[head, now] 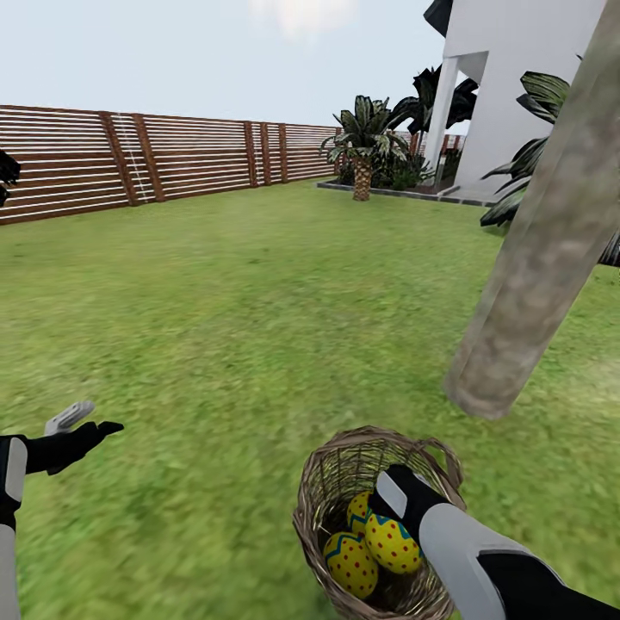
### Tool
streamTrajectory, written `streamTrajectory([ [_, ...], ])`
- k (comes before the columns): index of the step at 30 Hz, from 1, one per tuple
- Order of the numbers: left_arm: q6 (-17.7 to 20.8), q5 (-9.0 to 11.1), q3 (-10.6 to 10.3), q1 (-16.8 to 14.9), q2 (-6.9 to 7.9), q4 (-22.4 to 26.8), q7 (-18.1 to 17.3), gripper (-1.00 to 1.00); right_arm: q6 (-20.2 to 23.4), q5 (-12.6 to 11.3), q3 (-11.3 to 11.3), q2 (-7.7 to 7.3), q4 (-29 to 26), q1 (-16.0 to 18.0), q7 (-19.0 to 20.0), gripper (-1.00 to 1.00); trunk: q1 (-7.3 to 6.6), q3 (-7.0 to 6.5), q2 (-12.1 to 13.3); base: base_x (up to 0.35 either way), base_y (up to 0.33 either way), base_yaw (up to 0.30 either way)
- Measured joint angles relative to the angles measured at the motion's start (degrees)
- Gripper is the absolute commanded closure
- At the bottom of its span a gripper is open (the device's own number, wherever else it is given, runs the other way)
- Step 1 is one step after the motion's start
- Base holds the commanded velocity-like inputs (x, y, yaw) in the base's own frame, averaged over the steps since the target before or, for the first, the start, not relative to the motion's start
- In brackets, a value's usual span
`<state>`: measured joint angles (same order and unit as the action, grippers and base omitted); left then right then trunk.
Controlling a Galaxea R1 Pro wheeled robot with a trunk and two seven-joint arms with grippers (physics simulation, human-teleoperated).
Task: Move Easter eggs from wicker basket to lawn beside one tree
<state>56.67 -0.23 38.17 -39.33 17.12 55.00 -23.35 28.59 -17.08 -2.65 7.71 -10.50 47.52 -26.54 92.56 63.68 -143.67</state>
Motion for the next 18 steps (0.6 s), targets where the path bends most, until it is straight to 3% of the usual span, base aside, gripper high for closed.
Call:
streamTrajectory([
  [3, 0.11, 0.0, 0.03, 0.0, -0.04, -0.01, 0.05, -1.0, 0.07, 0.02, 0.01, 0.0, 0.0, 0.01, 0.01, 1.0, 0.0, 0.0, 0.0, 0.0, 0.0, 0.0],
  [11, 0.23, 0.04, 0.03, 0.0, -0.06, -0.01, 0.06, -1.0, 0.05, 0.03, 0.02, 0.08, -0.2, -0.01, 0.1, 1.0, -0.19, -1.77, 0.1, -0.05, 0.0, 0.0],
  [18, 0.31, 0.02, 0.03, 0.0, -0.06, -0.01, 0.02, -1.0, 0.07, 0.02, 0.09, 0.07, -0.28, -0.03, 0.1, 1.0, -0.21, -1.77, 0.11, -0.061, 0.0, 0.0],
])
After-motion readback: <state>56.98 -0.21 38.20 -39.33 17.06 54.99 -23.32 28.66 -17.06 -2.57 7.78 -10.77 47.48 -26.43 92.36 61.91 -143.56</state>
